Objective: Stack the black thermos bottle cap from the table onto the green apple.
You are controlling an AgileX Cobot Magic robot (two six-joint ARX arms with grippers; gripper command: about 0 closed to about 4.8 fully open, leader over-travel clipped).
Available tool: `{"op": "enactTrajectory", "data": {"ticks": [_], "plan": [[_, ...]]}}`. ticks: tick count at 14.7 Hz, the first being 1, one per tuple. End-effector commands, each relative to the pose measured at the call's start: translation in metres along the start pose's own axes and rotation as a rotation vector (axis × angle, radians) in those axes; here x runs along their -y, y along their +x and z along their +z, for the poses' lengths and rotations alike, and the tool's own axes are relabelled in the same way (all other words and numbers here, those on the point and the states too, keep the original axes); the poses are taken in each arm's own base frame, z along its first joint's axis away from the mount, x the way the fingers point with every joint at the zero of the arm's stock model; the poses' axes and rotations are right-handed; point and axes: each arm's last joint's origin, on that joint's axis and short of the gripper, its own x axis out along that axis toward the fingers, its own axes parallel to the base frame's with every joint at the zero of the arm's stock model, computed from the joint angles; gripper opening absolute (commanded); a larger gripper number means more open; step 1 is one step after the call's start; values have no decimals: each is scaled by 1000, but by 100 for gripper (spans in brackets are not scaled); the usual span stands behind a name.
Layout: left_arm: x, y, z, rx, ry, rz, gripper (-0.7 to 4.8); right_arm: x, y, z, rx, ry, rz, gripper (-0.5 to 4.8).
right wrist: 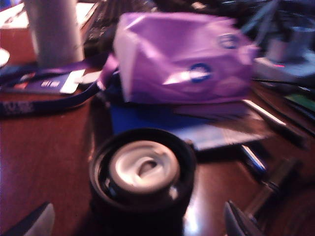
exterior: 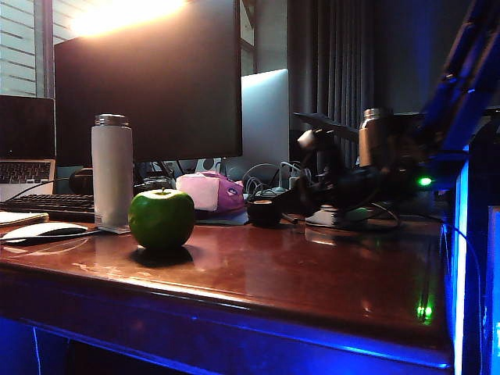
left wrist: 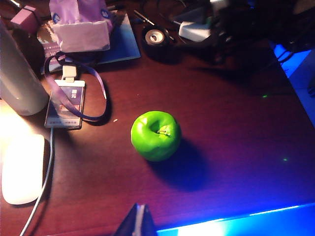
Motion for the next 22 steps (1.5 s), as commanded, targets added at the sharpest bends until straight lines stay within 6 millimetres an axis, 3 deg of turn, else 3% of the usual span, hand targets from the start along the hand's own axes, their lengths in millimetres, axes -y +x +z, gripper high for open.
{"op": "enactTrajectory", "data": {"ticks": [1,14,18,20,22], "plan": [[0,-1,2,18,11,0,-5,2,14,1,3,-52,6,479],[0,-2,2,18,10,0,-5,-3,47,-13,-89,-83,13,479],[0,-1,2,18,10,0,-5,-5,48,-18,-129,-54,13,479],[0,-1,2,18,10,0,-5,-5,48,-20,-143,-46,8,389],[0,-1,2,18,10,0,-5,-6,48,-22,-164,-30,8,238]]}}
